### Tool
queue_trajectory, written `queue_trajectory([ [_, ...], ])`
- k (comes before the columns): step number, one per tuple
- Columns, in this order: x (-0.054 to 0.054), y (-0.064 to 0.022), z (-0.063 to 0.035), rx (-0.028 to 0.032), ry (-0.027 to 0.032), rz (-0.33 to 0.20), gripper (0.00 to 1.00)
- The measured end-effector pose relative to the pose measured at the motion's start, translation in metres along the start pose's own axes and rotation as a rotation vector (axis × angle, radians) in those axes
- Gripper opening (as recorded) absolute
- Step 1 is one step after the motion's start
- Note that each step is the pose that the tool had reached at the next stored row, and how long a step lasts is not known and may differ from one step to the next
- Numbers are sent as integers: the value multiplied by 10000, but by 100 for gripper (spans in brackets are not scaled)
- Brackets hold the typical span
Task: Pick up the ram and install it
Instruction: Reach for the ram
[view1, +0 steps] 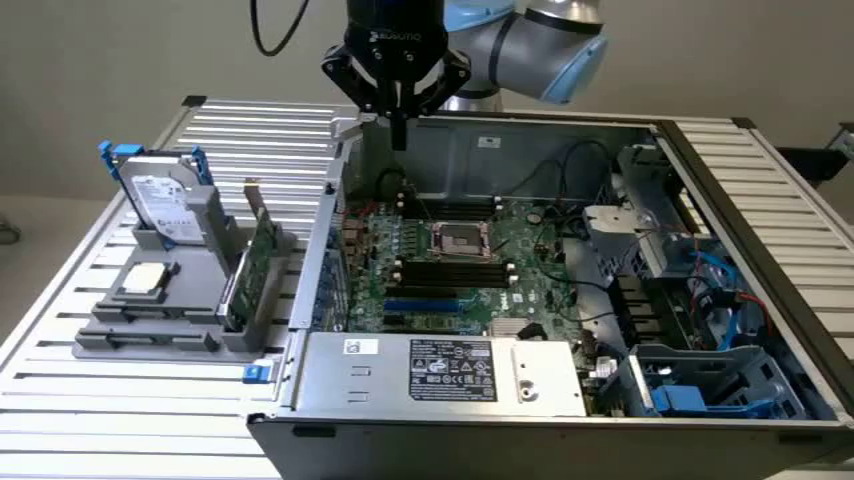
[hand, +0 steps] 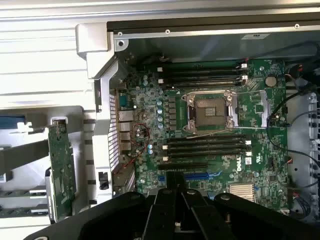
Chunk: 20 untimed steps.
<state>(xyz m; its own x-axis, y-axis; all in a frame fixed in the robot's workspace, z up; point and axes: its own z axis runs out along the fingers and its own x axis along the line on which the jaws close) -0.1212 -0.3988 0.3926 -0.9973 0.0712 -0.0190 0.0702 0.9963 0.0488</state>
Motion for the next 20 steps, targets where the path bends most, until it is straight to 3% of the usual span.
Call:
queue_trajectory([
  [9,25,-8,-2,2,0,0,11],
  [20,513,-171,-18,-1,-12,-1,11],
])
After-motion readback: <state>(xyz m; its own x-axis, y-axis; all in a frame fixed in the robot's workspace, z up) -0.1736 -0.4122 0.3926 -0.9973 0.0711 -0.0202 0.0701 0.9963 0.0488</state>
